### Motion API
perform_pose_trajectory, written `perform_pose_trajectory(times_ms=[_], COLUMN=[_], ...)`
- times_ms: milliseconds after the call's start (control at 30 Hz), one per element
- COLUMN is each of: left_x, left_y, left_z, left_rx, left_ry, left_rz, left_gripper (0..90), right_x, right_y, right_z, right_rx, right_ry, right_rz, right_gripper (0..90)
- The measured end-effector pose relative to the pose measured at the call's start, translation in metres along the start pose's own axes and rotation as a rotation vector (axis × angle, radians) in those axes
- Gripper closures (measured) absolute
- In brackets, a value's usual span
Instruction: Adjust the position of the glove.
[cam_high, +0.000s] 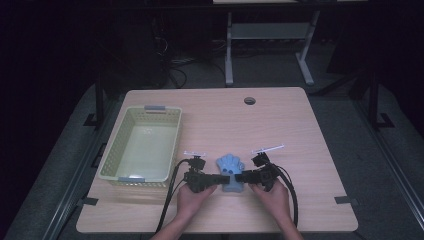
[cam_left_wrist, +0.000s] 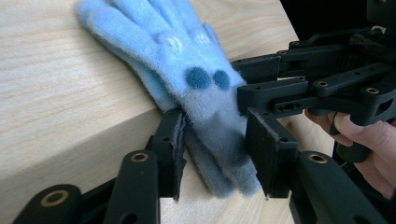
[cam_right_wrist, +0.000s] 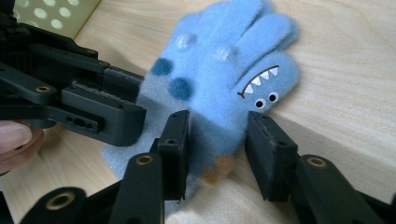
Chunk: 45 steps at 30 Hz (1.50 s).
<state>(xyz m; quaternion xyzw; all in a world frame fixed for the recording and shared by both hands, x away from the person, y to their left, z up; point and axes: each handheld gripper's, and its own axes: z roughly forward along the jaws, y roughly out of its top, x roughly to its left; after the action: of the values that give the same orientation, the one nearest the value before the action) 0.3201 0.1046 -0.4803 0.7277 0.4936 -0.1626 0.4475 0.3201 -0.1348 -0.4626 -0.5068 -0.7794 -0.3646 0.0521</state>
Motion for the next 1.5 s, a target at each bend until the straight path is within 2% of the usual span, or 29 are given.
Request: perform_pose_trajectory(times_ms=[67, 167, 300, 400, 800, 1067, 1500], left_x=[0.001, 0.003, 0.003, 0.004, 0.006, 0.006, 0.004], left_y=[0.000, 0.001, 0.001, 0.002, 0.006, 0.009, 0.013], left_z=[0.001, 0.002, 0.004, 0.005, 0.007, 0.006, 0.002], left_rx=[0.005, 0.006, 0.009, 0.009, 0.013, 0.012, -0.005], left_ry=[-0.005, -0.025, -0.027, -0.042, -0.072, -0.083, -0.095], left_rz=[-0.001, -0.024, -0.020, -0.032, -0.024, -0.016, -0.004], left_gripper=[60.5, 63.1, 65.6, 67.4, 76.4, 77.9, 80.3], right_x=[0.001, 0.002, 0.003, 0.002, -0.005, -0.007, -0.004], right_y=[-0.001, -0.002, -0.003, -0.004, -0.006, -0.006, -0.003], right_z=[0.001, 0.002, 0.003, 0.004, 0.004, 0.000, -0.006], right_rx=[-0.004, -0.008, -0.014, -0.025, -0.041, -0.055, -0.070], right_ry=[-0.005, -0.002, -0.001, 0.009, 0.051, 0.081, 0.094], right_rz=[-0.003, 0.000, 0.010, 0.017, 0.042, 0.048, 0.039], right_gripper=[62.5, 65.7, 68.8, 71.5, 77.8, 79.9, 80.8])
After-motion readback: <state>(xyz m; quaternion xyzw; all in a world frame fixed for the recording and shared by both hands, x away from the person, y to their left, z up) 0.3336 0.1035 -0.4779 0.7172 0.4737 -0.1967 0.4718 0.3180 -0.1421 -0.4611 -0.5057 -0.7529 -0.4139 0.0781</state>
